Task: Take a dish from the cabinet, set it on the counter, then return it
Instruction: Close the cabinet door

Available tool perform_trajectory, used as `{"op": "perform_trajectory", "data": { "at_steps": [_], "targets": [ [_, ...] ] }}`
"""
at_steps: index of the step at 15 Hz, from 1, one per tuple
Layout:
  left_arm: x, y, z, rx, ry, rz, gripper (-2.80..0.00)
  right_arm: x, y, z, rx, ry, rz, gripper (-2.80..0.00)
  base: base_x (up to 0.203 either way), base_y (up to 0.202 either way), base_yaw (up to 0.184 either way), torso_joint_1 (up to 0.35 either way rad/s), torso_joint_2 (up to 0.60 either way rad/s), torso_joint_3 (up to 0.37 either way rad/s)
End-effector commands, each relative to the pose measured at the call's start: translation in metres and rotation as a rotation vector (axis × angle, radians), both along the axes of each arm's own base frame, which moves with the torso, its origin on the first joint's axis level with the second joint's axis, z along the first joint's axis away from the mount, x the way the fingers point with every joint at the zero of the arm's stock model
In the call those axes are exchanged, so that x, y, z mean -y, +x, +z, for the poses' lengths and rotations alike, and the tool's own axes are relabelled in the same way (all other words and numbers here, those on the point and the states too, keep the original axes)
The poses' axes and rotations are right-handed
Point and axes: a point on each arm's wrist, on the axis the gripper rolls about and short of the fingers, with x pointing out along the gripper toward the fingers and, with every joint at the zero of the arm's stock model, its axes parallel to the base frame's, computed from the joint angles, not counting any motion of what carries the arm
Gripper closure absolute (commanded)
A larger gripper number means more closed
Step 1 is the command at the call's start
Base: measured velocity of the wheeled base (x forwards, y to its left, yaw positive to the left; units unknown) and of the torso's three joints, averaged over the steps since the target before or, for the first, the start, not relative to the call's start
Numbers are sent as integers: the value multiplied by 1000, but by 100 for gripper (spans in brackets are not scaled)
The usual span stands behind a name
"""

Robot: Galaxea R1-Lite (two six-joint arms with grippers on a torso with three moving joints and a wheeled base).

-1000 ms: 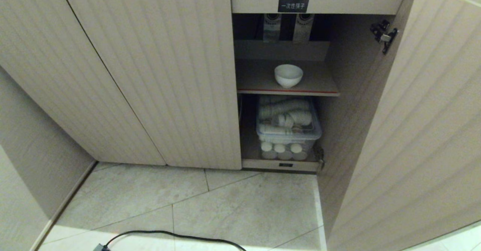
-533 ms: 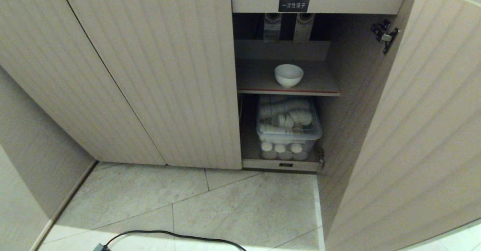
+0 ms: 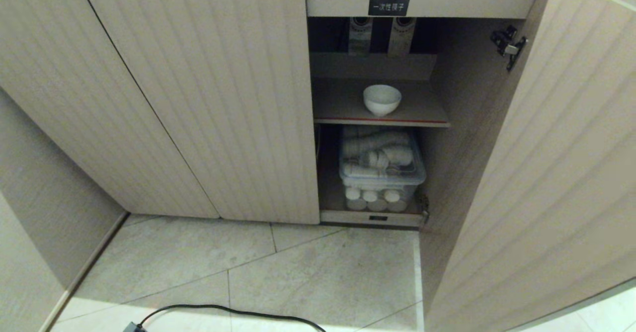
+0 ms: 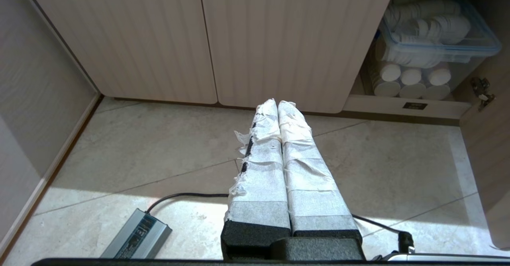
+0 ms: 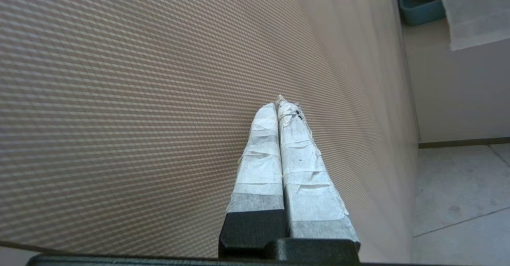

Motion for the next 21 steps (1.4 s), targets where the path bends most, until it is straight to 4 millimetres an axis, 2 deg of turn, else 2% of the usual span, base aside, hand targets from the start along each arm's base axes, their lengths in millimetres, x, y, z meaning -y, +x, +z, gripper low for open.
{"op": "perform_trajectory", "data": {
  "at_steps": [1,9,15,21],
  "targets": [
    [0,0,0,1,-1,2,0,-3,4,-1,-14,-3,15,0,0,0,0,0,0,0],
    [0,0,0,0,-1,1,0,-13,34,14,-53,-23,13,0,0,0,0,0,0,0],
    [0,0,0,1,-1,1,0,-20,52,16,-83,-68,17,0,0,0,0,0,0,0],
    [0,0,0,1,-1,1,0,-38,70,24,16,-59,82,0,0,0,0,0,0,0]
  ]
}}
